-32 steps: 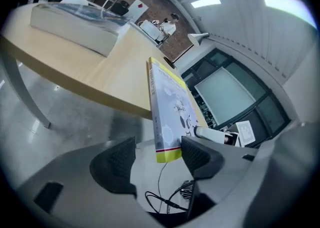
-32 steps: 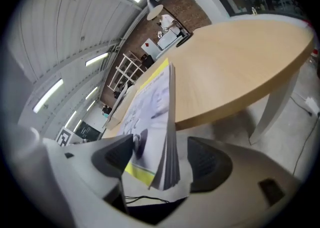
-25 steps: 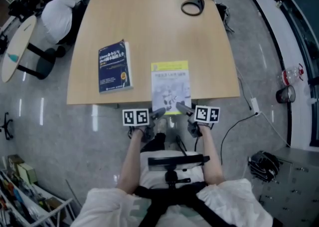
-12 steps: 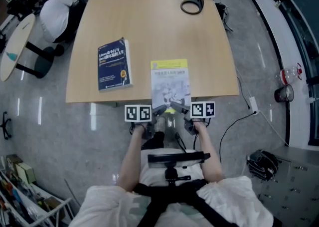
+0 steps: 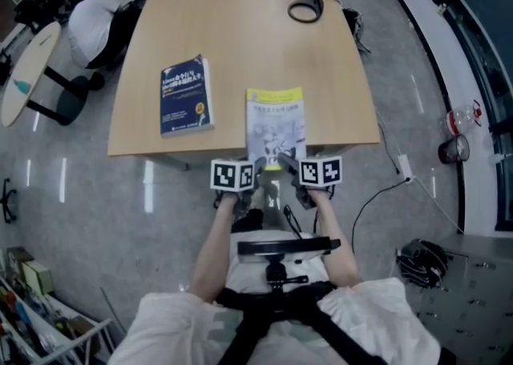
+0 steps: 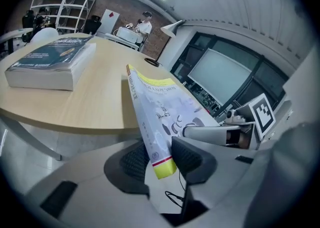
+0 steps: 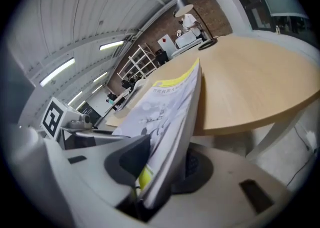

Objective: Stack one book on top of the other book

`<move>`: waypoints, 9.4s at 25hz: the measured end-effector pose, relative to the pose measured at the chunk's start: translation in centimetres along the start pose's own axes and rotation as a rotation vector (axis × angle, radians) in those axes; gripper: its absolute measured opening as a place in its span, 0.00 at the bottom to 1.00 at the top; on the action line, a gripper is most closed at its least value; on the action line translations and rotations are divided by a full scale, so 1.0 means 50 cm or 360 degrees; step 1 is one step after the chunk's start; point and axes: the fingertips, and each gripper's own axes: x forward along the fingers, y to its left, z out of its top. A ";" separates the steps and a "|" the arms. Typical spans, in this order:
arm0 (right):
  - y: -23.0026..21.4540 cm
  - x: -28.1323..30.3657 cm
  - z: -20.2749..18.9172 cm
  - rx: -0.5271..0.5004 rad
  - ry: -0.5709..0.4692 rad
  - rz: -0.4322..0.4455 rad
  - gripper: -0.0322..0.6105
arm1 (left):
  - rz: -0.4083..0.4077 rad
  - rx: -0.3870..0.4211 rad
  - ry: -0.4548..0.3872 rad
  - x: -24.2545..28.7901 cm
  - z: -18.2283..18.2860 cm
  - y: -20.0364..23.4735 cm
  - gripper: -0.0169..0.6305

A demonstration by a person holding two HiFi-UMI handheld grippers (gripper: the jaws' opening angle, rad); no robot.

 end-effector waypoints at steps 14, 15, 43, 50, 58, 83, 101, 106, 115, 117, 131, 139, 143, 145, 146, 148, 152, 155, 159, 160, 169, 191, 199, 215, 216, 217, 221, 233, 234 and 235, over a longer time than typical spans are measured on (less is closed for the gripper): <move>0.163 -0.107 0.020 -0.0266 -0.0249 0.0092 0.25 | 0.0063 0.0141 -0.0329 -0.180 0.010 -0.075 0.26; 0.181 -0.109 0.021 -0.0278 -0.0259 0.0097 0.25 | 0.0067 0.0152 -0.0348 -0.198 0.010 -0.074 0.26; 0.438 0.370 0.243 -0.0421 -0.0138 -0.0006 0.26 | 0.0070 0.0128 -0.0301 -0.358 0.243 0.438 0.26; 0.410 0.416 0.230 -0.0350 -0.0033 -0.0045 0.26 | 0.0088 0.0036 -0.0212 -0.327 0.233 0.476 0.26; 0.394 0.449 0.211 -0.0373 0.0033 -0.0110 0.26 | 0.0113 -0.0019 -0.0175 -0.304 0.209 0.506 0.26; 0.369 0.362 0.297 -0.0248 -0.0284 -0.0176 0.64 | 0.0196 -0.0024 -0.0188 -0.290 0.204 0.497 0.26; 0.352 0.424 0.218 -0.0583 -0.0050 -0.0387 0.05 | 0.0202 -0.0107 -0.0197 -0.288 0.208 0.489 0.26; 0.359 0.430 0.220 -0.0572 -0.0042 -0.0383 0.05 | 0.0308 -0.0053 -0.0186 -0.295 0.211 0.498 0.28; 0.354 0.428 0.217 -0.0522 -0.0045 -0.0358 0.05 | 0.0587 0.0146 -0.0205 -0.304 0.214 0.531 0.49; 0.353 0.428 0.221 -0.0485 -0.0045 -0.0345 0.05 | 0.0657 0.0206 -0.0209 -0.311 0.225 0.539 0.49; 0.561 0.249 0.481 -0.0437 -0.0743 0.0004 0.05 | 0.0412 0.0190 -0.1041 -0.535 0.508 0.437 0.48; 0.590 0.218 0.499 -0.0505 -0.0891 -0.0035 0.05 | 0.0236 0.0243 -0.1296 -0.593 0.523 0.356 0.05; 0.599 0.206 0.471 -0.0628 -0.0926 -0.0142 0.05 | 0.0217 0.0322 -0.1293 -0.599 0.502 0.339 0.05; 0.609 0.198 0.457 -0.0638 -0.0944 -0.0160 0.05 | 0.0225 0.0350 -0.1291 -0.607 0.496 0.337 0.05; 0.613 0.194 0.450 -0.0606 -0.0955 -0.0146 0.05 | 0.0224 0.0367 -0.1285 -0.609 0.491 0.334 0.05; 0.615 0.183 0.433 -0.0551 -0.0973 -0.0136 0.05 | 0.0207 0.0398 -0.1262 -0.610 0.475 0.326 0.05; 0.614 0.157 0.393 -0.0503 -0.1005 -0.0153 0.05 | 0.0169 0.0416 -0.1238 -0.612 0.434 0.313 0.05; 0.619 0.145 0.388 -0.0512 -0.1034 -0.0149 0.05 | 0.0176 0.0435 -0.1257 -0.623 0.424 0.309 0.05; 0.642 0.124 0.371 -0.0573 -0.1057 -0.0165 0.05 | 0.0167 0.0358 -0.1297 -0.642 0.401 0.307 0.05; 0.651 0.117 0.365 -0.0591 -0.1060 -0.0166 0.05 | 0.0164 0.0354 -0.1307 -0.651 0.397 0.302 0.05; 0.653 -0.004 0.212 -0.0541 -0.1059 -0.0180 0.05 | 0.0171 0.0391 -0.1283 -0.687 0.273 0.194 0.05; 0.756 -0.413 -0.336 -0.0578 -0.1068 -0.0185 0.05 | 0.0149 0.0384 -0.1240 -0.842 -0.288 -0.140 0.05; 0.879 -0.479 -0.406 -0.0594 -0.1156 -0.0140 0.05 | 0.0182 0.0473 -0.1308 -0.981 -0.363 -0.182 0.05; 1.104 -0.555 -0.661 -0.0606 -0.1112 -0.0097 0.05 | 0.0219 0.0515 -0.1190 -1.174 -0.640 -0.209 0.05; 1.104 -0.558 -0.665 -0.0603 -0.1102 -0.0095 0.05 | 0.0217 0.0529 -0.1189 -1.175 -0.641 -0.217 0.05; 1.102 -0.559 -0.667 -0.0601 -0.1095 -0.0094 0.05 | 0.0217 0.0543 -0.1190 -1.175 -0.641 -0.224 0.05; 1.094 -0.558 -0.672 -0.0634 -0.1049 -0.0124 0.05 | 0.0239 0.0551 -0.1192 -1.176 -0.644 -0.230 0.05; 1.047 -0.591 -0.695 -0.0581 -0.1012 -0.0108 0.05 | 0.0289 0.0584 -0.1106 -1.139 -0.680 -0.270 0.05; 1.049 -0.591 -0.701 -0.0582 -0.1008 -0.0101 0.05 | 0.0298 0.0590 -0.1108 -1.142 -0.682 -0.272 0.05; 1.052 -0.592 -0.704 -0.0592 -0.1004 -0.0097 0.05 | 0.0303 0.0589 -0.1115 -1.145 -0.682 -0.274 0.05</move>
